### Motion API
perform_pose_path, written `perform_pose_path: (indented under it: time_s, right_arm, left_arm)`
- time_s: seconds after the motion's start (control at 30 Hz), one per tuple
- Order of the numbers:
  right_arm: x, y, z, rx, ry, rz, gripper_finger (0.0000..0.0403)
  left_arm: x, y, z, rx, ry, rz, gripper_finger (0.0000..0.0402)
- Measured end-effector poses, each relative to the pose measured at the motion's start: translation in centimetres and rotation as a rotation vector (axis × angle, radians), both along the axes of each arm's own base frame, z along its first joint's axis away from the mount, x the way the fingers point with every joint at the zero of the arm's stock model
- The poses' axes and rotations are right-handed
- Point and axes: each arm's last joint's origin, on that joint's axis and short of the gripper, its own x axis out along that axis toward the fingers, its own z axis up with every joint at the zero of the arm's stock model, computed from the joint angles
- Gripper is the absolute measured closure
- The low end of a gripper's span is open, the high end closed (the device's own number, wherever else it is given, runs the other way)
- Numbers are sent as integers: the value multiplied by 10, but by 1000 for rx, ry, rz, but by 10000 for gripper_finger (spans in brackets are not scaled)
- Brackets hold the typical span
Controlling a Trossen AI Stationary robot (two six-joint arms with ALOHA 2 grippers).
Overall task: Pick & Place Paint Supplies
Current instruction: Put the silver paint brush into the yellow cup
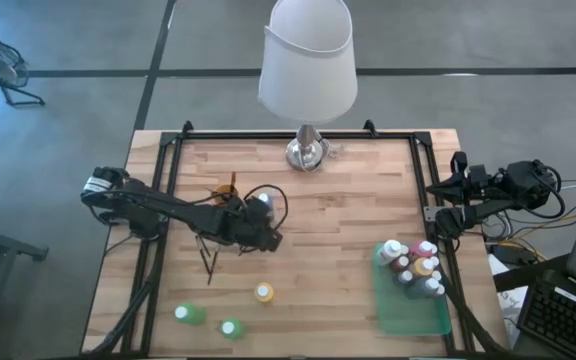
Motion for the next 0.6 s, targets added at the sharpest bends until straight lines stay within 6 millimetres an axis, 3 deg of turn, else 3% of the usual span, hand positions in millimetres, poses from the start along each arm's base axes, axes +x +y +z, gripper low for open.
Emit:
perform_pose_path:
  time_s: [0.37, 0.6]
  right_arm:
    - [0, 0, 0, 0, 0, 0, 394]
    - [0, 0, 0, 0, 0, 0, 394]
  left_arm:
    - [23, 6, 25, 360, -140, -122, 399]
    - [15, 9, 53, 502, -180, -135, 399]
